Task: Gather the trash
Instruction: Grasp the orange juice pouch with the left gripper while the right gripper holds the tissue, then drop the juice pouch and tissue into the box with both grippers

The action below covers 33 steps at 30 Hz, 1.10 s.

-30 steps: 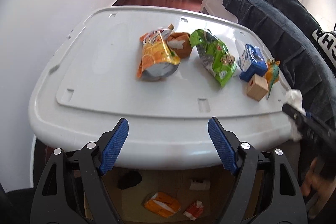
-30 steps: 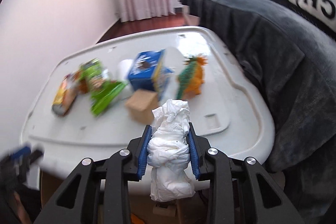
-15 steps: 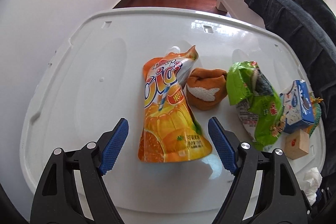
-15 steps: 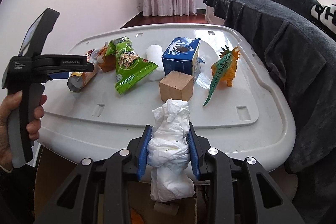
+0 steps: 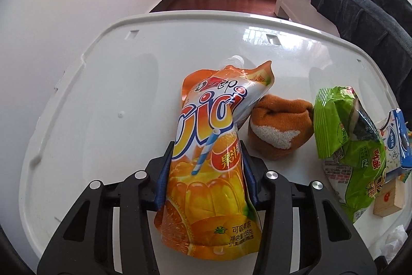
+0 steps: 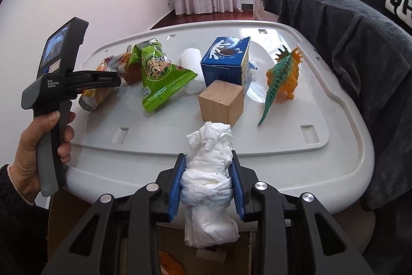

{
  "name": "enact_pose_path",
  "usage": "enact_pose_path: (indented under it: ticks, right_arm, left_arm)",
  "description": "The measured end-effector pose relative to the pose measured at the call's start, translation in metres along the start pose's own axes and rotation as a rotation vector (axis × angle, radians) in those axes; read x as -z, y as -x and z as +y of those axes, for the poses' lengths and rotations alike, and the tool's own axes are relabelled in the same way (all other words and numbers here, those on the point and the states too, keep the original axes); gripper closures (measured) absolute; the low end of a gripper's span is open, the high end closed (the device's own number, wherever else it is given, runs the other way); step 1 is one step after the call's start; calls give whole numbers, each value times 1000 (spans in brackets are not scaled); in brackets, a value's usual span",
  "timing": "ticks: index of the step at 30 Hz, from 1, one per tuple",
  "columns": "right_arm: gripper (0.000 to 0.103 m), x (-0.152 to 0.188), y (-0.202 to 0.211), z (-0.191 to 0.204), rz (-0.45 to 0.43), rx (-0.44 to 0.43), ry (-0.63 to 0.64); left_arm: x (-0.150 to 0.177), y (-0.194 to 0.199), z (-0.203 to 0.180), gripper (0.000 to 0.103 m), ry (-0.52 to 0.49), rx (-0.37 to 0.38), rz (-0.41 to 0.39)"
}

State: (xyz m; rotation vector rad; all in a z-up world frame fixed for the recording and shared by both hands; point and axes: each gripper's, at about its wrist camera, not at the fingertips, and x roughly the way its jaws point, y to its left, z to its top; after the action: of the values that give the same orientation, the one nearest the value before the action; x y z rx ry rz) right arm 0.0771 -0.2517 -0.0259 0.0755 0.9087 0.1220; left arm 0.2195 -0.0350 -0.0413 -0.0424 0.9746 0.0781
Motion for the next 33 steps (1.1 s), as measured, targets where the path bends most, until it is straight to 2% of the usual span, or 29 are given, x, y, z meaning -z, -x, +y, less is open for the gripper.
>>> enact_pose_path:
  ticks: [6, 13, 16, 20, 25, 33]
  right_arm:
    - [70, 0, 3, 2, -12, -2, 2]
    - [70, 2, 15, 1, -34, -45, -18]
    - [70, 5, 24, 3, -54, -55, -12]
    - [70, 11, 42, 7, -80, -50, 6]
    - [70, 29, 76, 13, -109, -64, 2]
    - [70, 70, 106, 25, -91, -78, 0]
  left_arm:
    - [9, 30, -3, 61, -58, -63, -88]
    - [20, 95, -5, 61, -74, -38, -169]
    - [36, 127, -8, 61, -90, -30, -183]
    - [61, 157, -4, 61, -73, 8, -176]
    - [112, 192, 6, 61, -42, 54, -132]
    - [189, 207, 12, 60, -67, 79, -73]
